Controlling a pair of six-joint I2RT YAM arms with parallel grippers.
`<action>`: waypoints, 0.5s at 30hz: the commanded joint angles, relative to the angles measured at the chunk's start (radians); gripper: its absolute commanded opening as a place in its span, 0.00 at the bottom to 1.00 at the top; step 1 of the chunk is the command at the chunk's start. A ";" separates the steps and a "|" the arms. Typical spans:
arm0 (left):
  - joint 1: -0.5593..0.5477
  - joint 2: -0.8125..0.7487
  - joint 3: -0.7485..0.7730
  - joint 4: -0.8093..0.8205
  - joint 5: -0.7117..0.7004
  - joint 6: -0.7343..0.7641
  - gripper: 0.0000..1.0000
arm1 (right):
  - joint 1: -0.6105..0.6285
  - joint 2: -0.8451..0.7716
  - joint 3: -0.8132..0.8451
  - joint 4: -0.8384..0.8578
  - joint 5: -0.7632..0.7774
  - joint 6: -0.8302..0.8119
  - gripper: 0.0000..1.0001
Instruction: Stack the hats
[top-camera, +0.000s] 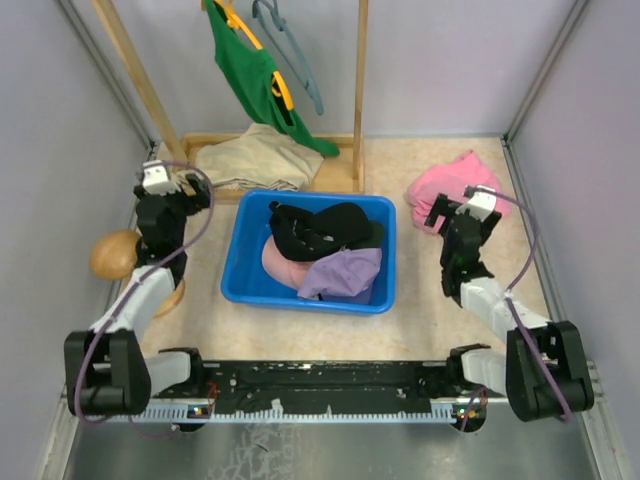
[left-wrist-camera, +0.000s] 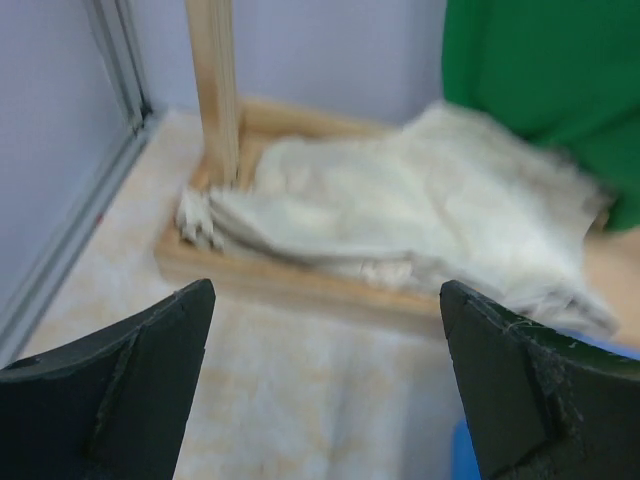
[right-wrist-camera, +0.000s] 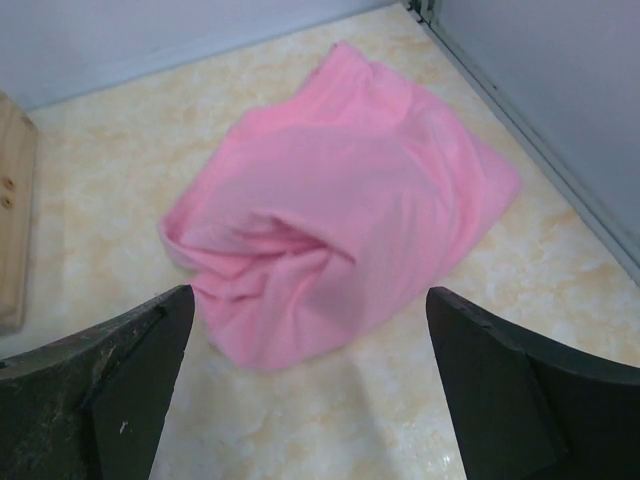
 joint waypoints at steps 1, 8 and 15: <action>-0.014 -0.114 0.204 -0.483 0.000 -0.120 1.00 | 0.008 -0.042 0.182 -0.406 -0.064 0.097 0.99; -0.016 -0.189 0.407 -0.771 0.214 -0.216 1.00 | -0.069 0.135 0.510 -0.845 -0.099 0.220 0.97; -0.030 -0.240 0.474 -0.900 0.375 -0.356 0.99 | -0.109 0.250 0.593 -0.974 -0.147 0.236 0.00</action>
